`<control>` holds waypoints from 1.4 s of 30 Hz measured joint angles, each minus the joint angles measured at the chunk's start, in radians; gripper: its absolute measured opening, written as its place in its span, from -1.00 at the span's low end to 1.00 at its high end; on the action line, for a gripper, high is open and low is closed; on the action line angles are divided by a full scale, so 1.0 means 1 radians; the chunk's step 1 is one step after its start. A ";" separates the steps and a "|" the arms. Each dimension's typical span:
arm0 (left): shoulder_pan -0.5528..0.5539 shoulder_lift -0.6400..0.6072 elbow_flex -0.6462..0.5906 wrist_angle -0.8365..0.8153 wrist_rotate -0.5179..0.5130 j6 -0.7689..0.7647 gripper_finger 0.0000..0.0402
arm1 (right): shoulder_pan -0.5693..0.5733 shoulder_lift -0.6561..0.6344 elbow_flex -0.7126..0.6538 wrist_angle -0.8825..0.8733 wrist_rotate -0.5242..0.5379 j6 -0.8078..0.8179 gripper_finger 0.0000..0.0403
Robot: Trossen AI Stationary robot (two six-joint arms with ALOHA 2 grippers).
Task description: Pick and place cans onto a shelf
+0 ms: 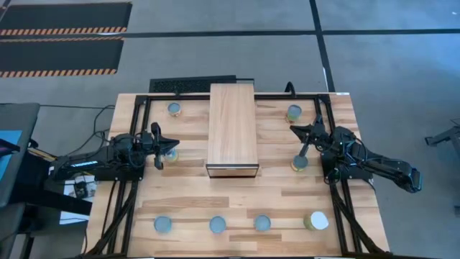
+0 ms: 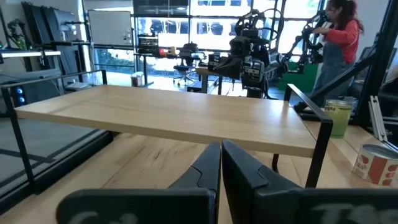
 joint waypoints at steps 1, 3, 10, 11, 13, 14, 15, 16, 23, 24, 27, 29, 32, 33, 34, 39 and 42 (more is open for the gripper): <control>0.000 0.000 0.000 0.000 0.000 0.000 -0.98 | 0.000 0.000 0.000 0.000 0.000 0.000 -0.79; 0.000 0.000 0.000 0.000 0.000 0.000 -0.98 | 0.000 0.000 0.000 0.000 0.000 0.000 -0.79; 0.000 0.000 0.000 0.001 0.000 -0.040 -0.98 | 0.000 0.000 0.000 0.000 0.000 0.000 -0.79; 0.000 0.000 0.000 0.004 0.000 -0.061 -0.98 | 0.000 0.000 0.000 0.000 0.000 0.000 -0.79; 0.000 0.000 0.000 0.014 0.001 -0.111 -0.98 | 0.000 0.000 0.000 0.000 0.000 0.000 -0.79; 0.000 0.000 0.000 0.014 0.000 -0.138 -0.98 | 0.000 0.000 0.000 0.000 0.000 0.000 -0.79; 0.000 0.000 0.000 0.015 -0.001 -0.160 -0.98 | 0.000 0.000 0.000 0.000 0.000 0.000 -0.79; 0.000 0.000 0.000 0.020 -0.006 -0.175 -0.98 | 0.000 0.000 0.000 0.000 0.000 0.000 -0.79; -0.013 0.000 0.000 0.043 0.109 -0.201 -0.98 | 0.000 0.000 0.000 0.000 0.000 0.000 -0.79; -0.021 0.000 0.000 0.044 0.108 -0.192 -0.98 | 0.000 0.000 0.000 0.000 0.000 0.000 -0.79; -0.051 0.000 0.000 0.082 0.107 -0.159 -0.98 | 0.000 0.000 0.000 0.000 0.000 0.000 -0.79; -0.073 0.000 0.000 0.137 0.122 -0.155 -0.98 | 0.000 0.000 0.000 0.000 0.000 0.000 -0.79; -0.100 0.000 0.013 0.173 0.144 -0.130 -0.96 | 0.000 0.000 0.000 0.000 0.000 0.000 -0.79; -0.107 0.001 0.026 0.158 0.144 -0.123 -0.96 | 0.000 0.000 0.000 0.000 0.000 0.000 -0.79; -0.116 0.005 0.041 0.156 0.141 -0.114 -0.98 | 0.000 0.000 0.000 0.000 0.000 0.000 -0.79; -0.158 0.060 0.134 0.079 0.100 -0.076 -1.00 | 0.000 0.000 0.000 0.000 0.000 0.000 -0.79; -0.184 0.133 0.208 -0.005 0.036 -0.054 -1.00 | 0.001 0.000 0.000 0.001 0.000 0.000 -0.79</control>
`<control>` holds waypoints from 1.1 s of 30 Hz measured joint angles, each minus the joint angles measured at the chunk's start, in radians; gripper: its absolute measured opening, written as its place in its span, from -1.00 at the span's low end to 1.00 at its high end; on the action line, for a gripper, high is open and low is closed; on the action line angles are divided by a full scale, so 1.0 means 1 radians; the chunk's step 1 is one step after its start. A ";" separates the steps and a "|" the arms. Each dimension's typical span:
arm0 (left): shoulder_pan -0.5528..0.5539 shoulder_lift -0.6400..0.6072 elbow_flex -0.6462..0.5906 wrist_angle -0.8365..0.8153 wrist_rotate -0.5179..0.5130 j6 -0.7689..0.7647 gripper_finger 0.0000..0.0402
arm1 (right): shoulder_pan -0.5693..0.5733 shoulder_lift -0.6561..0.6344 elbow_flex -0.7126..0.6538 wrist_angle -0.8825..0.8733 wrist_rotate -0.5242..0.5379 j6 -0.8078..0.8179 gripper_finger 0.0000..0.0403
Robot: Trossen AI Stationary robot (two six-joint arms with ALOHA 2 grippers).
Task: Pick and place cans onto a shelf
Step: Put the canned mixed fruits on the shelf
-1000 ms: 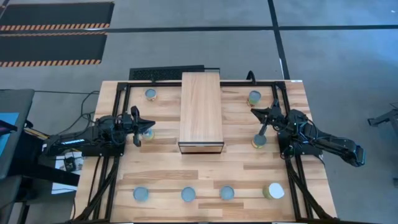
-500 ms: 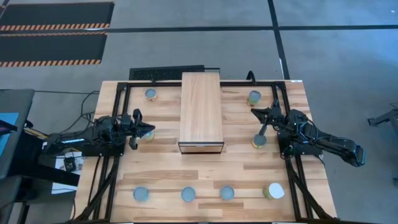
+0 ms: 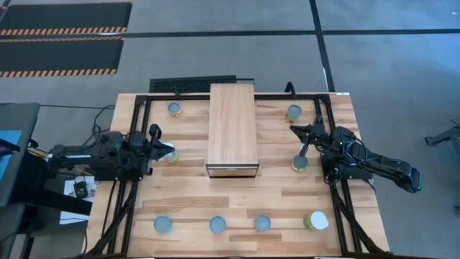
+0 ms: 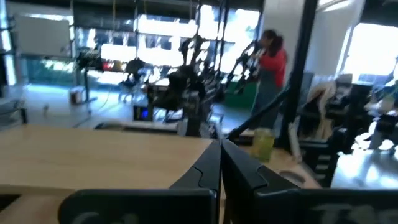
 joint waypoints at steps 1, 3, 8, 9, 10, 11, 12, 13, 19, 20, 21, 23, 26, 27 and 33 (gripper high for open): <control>-0.009 0.029 0.027 -0.025 -0.021 0.007 -1.00 | 0.000 0.000 0.000 0.000 0.000 0.000 -0.79; -0.028 0.099 0.077 -0.086 -0.060 0.012 -1.00 | 0.000 0.000 0.000 0.001 0.000 0.000 -0.79; -0.104 0.263 0.190 -0.172 -0.086 0.013 -1.00 | 0.000 0.000 0.000 0.003 0.000 0.000 -0.79; -0.129 0.287 0.205 -0.172 -0.095 0.018 -1.00 | 0.000 0.000 0.000 0.003 0.000 0.000 -0.79; -0.155 0.312 0.218 -0.171 -0.108 0.030 -1.00 | 0.000 0.000 0.000 0.003 0.000 0.000 -0.79; -0.183 0.333 0.232 -0.172 -0.124 0.042 -1.00 | 0.000 0.000 0.000 0.003 0.000 0.000 -0.79; -0.212 0.355 0.245 -0.170 -0.147 0.054 -1.00 | 0.000 0.000 0.000 0.003 0.000 0.000 -0.79; -0.241 0.378 0.257 -0.170 -0.172 0.064 -1.00 | 0.000 0.000 0.000 0.004 0.000 0.000 -0.79; -0.395 0.524 0.321 -0.171 -0.269 0.102 -1.00 | 0.000 0.000 0.000 0.004 0.000 0.000 -0.79; -0.416 0.553 0.336 -0.171 -0.271 0.102 -1.00 | 0.000 0.000 0.000 0.004 0.000 0.000 -0.79; -0.438 0.583 0.353 -0.172 -0.272 0.102 -1.00 | 0.000 0.000 0.000 0.005 0.000 0.000 -0.79; -0.485 0.650 0.392 -0.173 -0.270 0.102 -1.00 | 0.000 0.000 0.000 0.005 0.000 0.000 -0.79; -0.554 0.762 0.462 -0.178 -0.267 0.124 -1.00 | 0.000 0.000 0.000 0.005 0.000 0.000 -0.79; -0.575 0.801 0.486 -0.187 -0.268 0.139 -1.00 | 0.000 0.000 0.000 0.005 0.000 0.000 -0.79; -0.652 1.044 0.644 -0.204 -0.274 0.165 -1.00 | 0.000 0.000 0.000 0.005 0.000 0.000 -0.79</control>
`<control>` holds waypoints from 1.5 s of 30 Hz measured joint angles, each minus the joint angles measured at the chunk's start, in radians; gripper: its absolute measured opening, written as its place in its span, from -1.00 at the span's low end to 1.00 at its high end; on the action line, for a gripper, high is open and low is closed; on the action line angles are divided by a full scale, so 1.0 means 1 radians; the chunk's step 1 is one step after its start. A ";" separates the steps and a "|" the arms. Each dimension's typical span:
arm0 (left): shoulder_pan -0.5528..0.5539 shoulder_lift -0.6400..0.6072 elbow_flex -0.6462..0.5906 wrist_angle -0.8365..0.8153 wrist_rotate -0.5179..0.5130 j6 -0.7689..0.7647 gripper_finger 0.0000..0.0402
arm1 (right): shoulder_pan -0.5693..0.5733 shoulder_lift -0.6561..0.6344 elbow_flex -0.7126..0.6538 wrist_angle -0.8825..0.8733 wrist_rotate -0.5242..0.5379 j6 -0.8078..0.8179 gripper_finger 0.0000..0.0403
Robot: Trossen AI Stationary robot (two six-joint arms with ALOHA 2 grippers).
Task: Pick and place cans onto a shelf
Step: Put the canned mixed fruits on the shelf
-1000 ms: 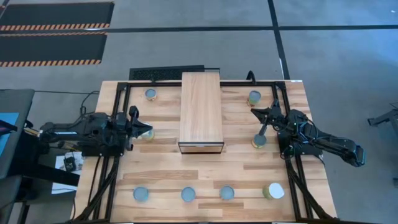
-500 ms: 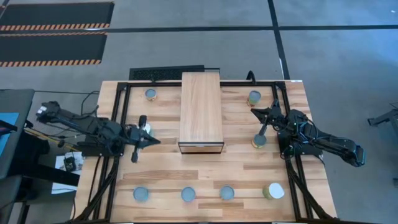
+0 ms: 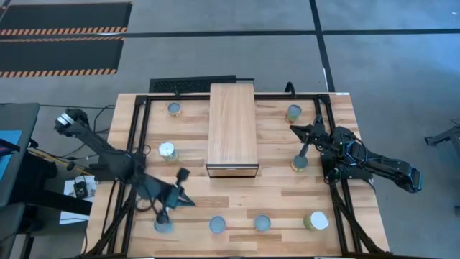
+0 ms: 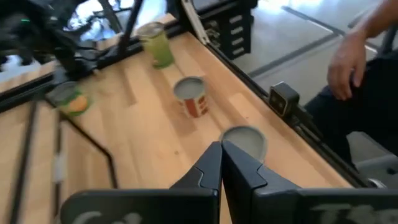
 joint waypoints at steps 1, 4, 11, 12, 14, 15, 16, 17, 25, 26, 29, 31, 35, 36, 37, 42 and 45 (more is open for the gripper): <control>-0.007 0.039 0.026 -0.003 -0.001 -0.007 -1.00 | 0.000 0.000 0.000 0.000 0.000 0.000 -0.79; -0.025 0.151 0.120 -0.061 -0.016 -0.041 -1.00 | 0.000 0.000 0.000 0.000 0.000 0.000 -0.79; -0.058 0.394 0.315 -0.221 -0.045 -0.135 -0.97 | 0.000 0.000 0.000 0.000 0.000 0.000 -0.79; -0.060 0.424 0.337 -0.235 -0.045 -0.144 -0.94 | 0.000 0.000 0.000 0.000 0.000 0.000 -0.79; -0.064 0.487 0.380 -0.247 -0.047 -0.164 -0.88 | 0.000 0.000 0.000 0.000 0.000 0.000 -0.79; -0.063 0.515 0.401 -0.251 -0.047 -0.170 -0.84 | 0.000 0.000 0.000 0.000 0.000 0.000 -0.79; -0.064 0.543 0.420 -0.259 -0.047 -0.171 -0.80 | 0.000 0.000 0.000 0.000 0.000 0.000 -0.79; -0.064 0.568 0.439 -0.272 -0.048 -0.172 -0.76 | 0.000 0.000 0.000 0.000 0.000 0.000 -0.79; -0.063 0.705 0.558 -0.363 -0.054 -0.183 -0.47 | 0.000 0.000 0.000 0.000 0.000 0.000 -0.79; -0.063 0.715 0.564 -0.371 -0.053 -0.192 -0.46 | 0.000 0.000 0.000 0.000 0.000 0.000 -0.79; -0.063 0.729 0.569 -0.375 -0.049 -0.210 -0.45 | 0.000 0.000 0.000 0.000 0.000 0.000 -0.79; -0.063 0.733 0.569 -0.388 -0.046 -0.222 -0.45 | 0.000 0.000 0.000 0.000 0.000 0.000 -0.79; -0.061 0.734 0.569 -0.396 -0.048 -0.258 -0.52 | 0.000 0.000 0.000 0.000 0.000 0.000 -0.79; -0.061 0.734 0.569 -0.400 -0.046 -0.260 -0.57 | 0.000 0.000 0.000 0.000 0.000 0.000 -0.79; -0.061 0.734 0.568 -0.403 -0.043 -0.260 -0.62 | 0.000 0.000 0.000 0.000 0.000 0.000 -0.79; -0.061 0.733 0.553 -0.407 -0.025 -0.285 -0.90 | 0.000 0.000 0.000 0.000 0.000 0.000 -0.79; -0.061 0.733 0.560 -0.414 -0.027 -0.285 -0.97 | 0.000 0.000 0.000 0.000 0.000 0.000 -0.79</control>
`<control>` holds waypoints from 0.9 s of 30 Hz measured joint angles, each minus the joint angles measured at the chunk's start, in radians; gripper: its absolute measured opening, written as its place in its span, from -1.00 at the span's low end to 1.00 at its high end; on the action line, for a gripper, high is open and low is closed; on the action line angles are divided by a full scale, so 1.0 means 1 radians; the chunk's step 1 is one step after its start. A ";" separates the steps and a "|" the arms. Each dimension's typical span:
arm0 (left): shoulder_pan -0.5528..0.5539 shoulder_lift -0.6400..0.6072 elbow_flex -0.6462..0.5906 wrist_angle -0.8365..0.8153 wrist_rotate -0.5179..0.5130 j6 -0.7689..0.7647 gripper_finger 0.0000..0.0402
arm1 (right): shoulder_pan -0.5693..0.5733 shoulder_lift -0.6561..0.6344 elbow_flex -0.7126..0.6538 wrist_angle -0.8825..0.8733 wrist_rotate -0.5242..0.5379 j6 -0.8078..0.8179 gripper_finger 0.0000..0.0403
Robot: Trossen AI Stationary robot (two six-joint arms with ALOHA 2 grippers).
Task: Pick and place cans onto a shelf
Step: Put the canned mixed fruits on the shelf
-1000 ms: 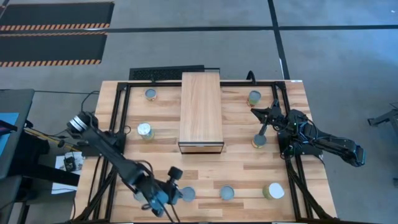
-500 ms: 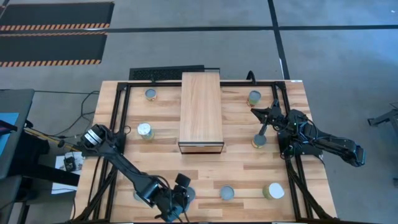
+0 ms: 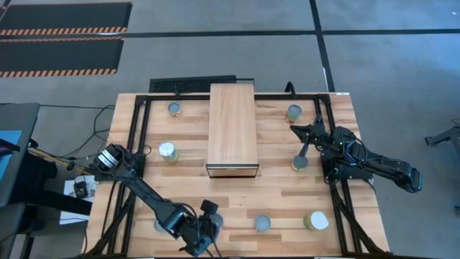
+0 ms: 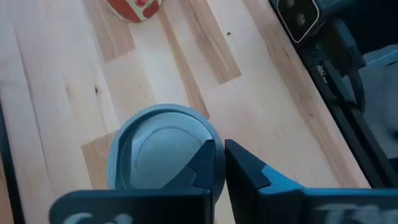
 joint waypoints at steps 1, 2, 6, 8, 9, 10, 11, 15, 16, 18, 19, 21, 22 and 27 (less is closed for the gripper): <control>0.000 0.000 0.009 -0.012 -0.001 0.000 -0.97 | 0.000 0.000 0.000 0.000 0.000 0.000 -0.79; 0.002 0.001 0.023 -0.026 -0.001 0.000 -0.97 | 0.000 0.000 0.000 0.000 0.000 0.000 -0.79; 0.017 -0.001 0.111 -0.102 -0.001 -0.016 -0.98 | 0.000 0.000 0.000 0.000 0.000 0.000 -0.79; 0.034 -0.007 0.167 -0.159 0.008 -0.020 -0.98 | 0.000 0.000 0.000 0.000 0.000 0.000 -0.79; 0.042 -0.013 0.200 -0.184 0.017 -0.021 -0.98 | 0.000 0.000 0.000 0.000 0.000 0.000 -0.79; 0.051 -0.021 0.231 -0.213 0.031 -0.021 -0.98 | 0.000 0.000 0.000 0.000 0.000 0.000 -0.79; 0.062 -0.033 0.265 -0.240 0.047 -0.019 -0.98 | 0.000 0.000 0.000 0.000 0.000 0.000 -0.79; 0.124 -0.079 0.376 -0.323 0.081 -0.010 -0.98 | 0.000 0.000 0.000 0.000 0.000 0.000 -0.79; 0.147 -0.091 0.397 -0.336 0.080 -0.010 -0.98 | 0.000 0.000 0.000 0.000 0.000 0.000 -0.79; 0.201 -0.124 0.424 -0.348 0.073 -0.008 -0.98 | 0.000 0.000 0.000 0.000 0.000 0.000 -0.79; 0.233 -0.143 0.432 -0.356 0.076 -0.001 -0.98 | 0.000 0.000 0.000 0.000 0.000 0.000 -0.79; 0.310 -0.176 0.450 -0.371 0.105 0.018 -0.97 | 0.000 0.000 0.000 0.000 0.000 0.000 -0.79; 0.353 -0.191 0.458 -0.382 0.115 0.025 -0.97 | 0.000 0.000 0.000 0.000 0.000 0.000 -0.79; 0.590 -0.247 0.487 -0.419 0.155 0.122 -0.98 | 0.000 0.000 0.000 0.000 0.000 0.000 -0.79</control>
